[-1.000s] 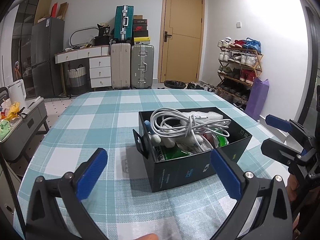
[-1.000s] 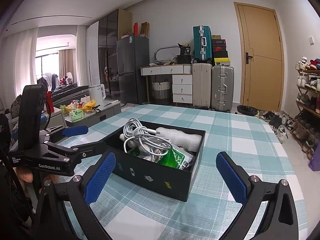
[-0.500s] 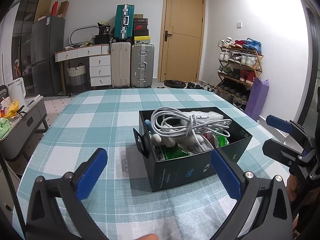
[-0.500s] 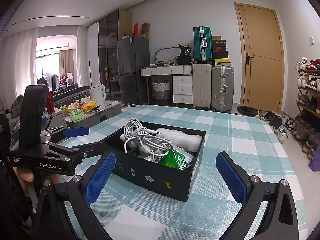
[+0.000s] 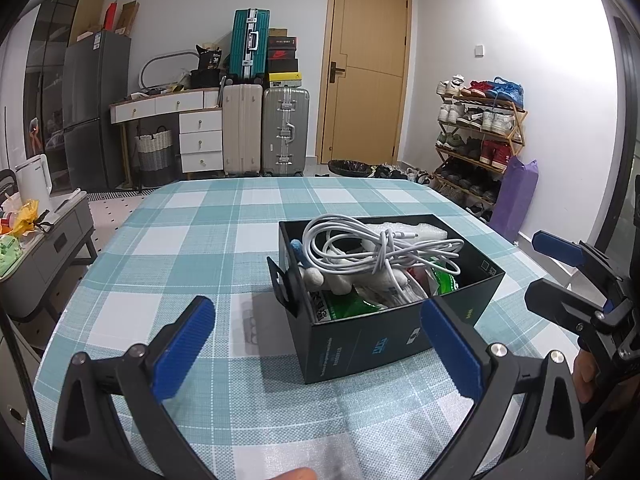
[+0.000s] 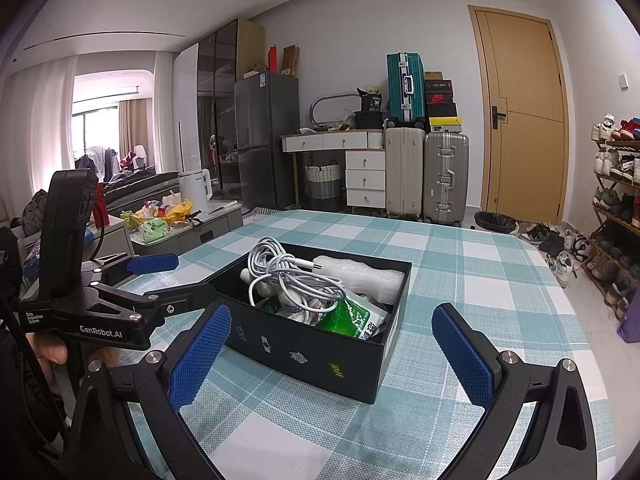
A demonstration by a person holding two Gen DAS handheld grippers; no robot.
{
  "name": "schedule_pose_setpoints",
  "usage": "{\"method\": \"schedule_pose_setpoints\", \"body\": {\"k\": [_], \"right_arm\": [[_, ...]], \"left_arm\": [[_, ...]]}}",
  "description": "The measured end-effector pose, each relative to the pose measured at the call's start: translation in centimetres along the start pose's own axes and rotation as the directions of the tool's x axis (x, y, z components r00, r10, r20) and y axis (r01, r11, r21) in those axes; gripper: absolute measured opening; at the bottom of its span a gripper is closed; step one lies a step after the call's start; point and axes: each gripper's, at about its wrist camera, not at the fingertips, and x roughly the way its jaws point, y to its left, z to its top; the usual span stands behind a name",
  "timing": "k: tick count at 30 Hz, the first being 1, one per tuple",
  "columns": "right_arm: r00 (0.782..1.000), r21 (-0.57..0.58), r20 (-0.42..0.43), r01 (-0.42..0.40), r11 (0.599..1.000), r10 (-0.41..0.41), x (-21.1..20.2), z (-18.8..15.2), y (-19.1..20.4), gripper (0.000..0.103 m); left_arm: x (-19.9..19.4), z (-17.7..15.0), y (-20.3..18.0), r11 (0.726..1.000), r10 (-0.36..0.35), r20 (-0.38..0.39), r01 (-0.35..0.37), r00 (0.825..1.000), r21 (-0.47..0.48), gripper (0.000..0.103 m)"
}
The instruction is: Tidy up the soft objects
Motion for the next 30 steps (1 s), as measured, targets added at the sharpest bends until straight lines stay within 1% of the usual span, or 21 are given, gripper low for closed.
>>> {"method": "schedule_pose_setpoints", "body": {"k": [30], "right_arm": [[1.000,0.000,-0.001,-0.001,1.000,0.001,0.03,0.01,0.05,0.102]], "left_arm": [[-0.20,-0.06,0.24,1.000,0.002,0.005,-0.002,1.000,-0.010,0.103]]}}
